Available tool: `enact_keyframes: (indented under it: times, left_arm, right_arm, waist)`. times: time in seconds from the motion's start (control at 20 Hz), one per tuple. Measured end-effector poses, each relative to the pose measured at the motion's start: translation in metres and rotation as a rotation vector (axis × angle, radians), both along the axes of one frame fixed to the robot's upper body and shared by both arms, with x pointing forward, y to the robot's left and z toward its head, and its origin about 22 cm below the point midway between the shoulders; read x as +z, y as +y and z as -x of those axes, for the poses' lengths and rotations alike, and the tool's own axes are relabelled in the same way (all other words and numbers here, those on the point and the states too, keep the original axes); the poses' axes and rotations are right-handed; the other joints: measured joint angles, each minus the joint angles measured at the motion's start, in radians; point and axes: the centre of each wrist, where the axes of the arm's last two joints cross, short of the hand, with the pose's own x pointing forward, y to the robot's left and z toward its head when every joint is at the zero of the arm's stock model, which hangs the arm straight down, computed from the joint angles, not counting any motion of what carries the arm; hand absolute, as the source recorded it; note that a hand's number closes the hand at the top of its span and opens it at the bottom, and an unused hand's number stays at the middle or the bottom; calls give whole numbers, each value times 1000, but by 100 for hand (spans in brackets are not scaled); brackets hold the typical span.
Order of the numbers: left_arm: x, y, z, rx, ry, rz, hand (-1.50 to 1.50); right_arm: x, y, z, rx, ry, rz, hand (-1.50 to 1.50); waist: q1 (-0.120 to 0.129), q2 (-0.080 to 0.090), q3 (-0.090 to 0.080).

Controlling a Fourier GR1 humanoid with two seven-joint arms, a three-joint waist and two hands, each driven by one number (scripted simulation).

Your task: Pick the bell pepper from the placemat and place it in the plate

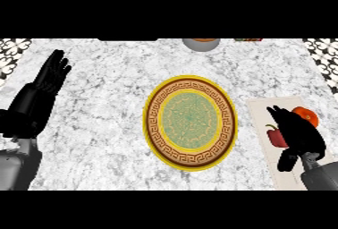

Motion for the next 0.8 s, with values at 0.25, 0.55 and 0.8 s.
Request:
enact_keyframes:
  times: [0.25,0.55,0.8]
  left_arm:
    - [3,3,-6,8,0,-7,0]
    - [0,-2,-6,1,-1,-8,0]
    - [3,5,-6,13,3,-13,0]
  right_arm:
    - [-13,-2,-5,-19,34,18,-150]
    - [-30,-2,-10,-4,2,26,150]
    - [-34,-4,-2,-30,-145,13,150]
  waist:
    - [-1,0,0]
    - [0,-1,-3]
    - [-11,-9,-9]
